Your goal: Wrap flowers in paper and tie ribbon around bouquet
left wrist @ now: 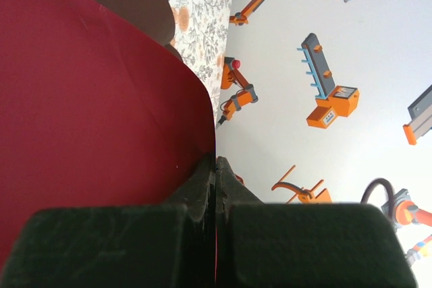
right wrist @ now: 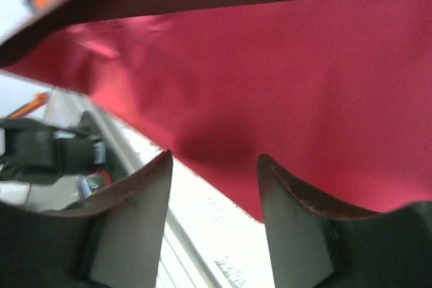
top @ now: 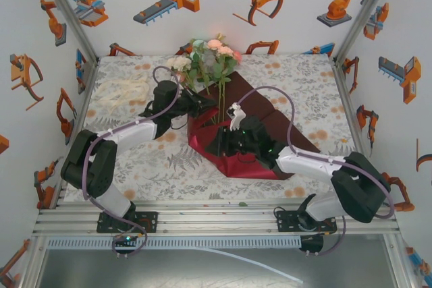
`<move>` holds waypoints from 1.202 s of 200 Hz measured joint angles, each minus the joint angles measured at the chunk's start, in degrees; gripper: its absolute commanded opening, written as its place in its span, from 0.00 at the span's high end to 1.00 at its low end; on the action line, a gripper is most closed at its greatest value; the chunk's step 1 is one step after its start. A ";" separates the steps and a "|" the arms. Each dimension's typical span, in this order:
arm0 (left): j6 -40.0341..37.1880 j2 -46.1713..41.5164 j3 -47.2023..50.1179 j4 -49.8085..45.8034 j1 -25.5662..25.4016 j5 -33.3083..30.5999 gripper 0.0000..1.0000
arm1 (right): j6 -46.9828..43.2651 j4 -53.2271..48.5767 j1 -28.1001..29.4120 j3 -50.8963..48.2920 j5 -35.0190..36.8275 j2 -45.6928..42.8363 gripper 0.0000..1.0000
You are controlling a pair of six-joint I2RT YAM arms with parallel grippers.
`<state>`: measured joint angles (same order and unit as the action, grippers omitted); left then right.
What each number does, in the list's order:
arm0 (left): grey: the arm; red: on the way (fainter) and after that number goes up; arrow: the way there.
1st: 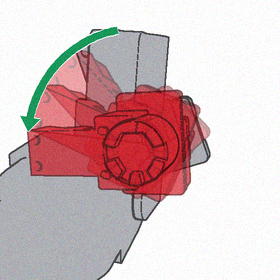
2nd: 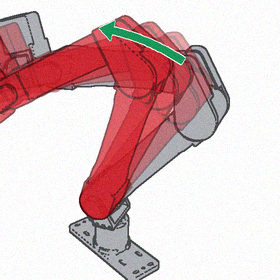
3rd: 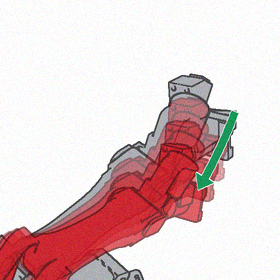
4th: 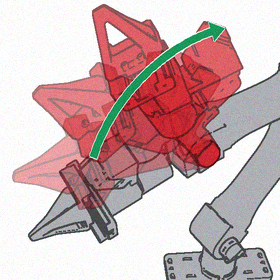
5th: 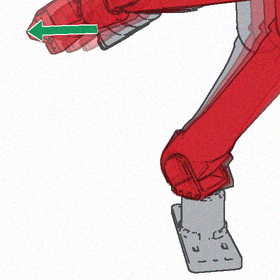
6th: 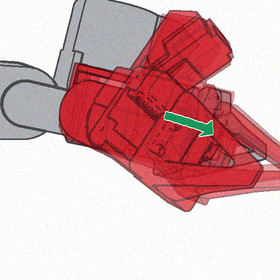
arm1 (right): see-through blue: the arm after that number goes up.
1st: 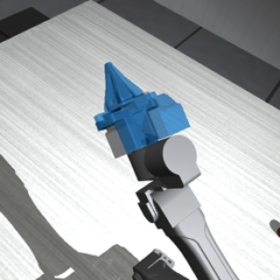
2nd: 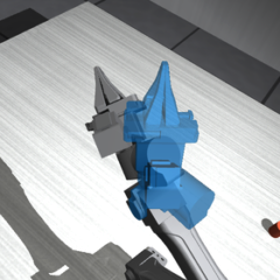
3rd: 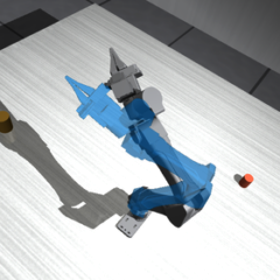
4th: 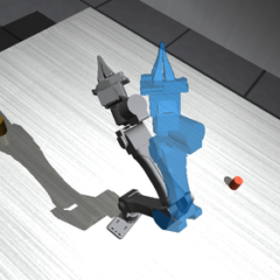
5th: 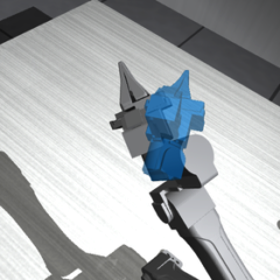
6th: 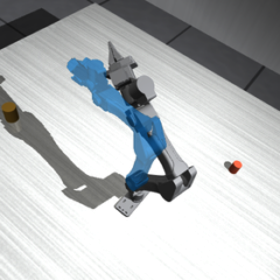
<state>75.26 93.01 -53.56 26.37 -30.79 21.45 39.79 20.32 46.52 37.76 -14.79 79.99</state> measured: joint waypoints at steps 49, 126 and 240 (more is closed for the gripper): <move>0.26 -0.28 0.42 0.50 -0.35 -0.07 1.00 | -3.37 -4.59 4.70 7.96 0.07 12.70 0.60; 1.42 -1.36 3.13 1.53 -1.03 -0.57 1.00 | -3.43 -5.73 6.16 9.53 -0.04 18.03 0.57; 2.62 0.31 1.51 4.90 -4.61 -0.57 1.00 | -5.81 -14.64 -5.84 0.52 3.89 -0.17 0.53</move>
<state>77.89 93.32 -52.05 31.27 -35.40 20.88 33.98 5.67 40.69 38.28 -10.90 79.81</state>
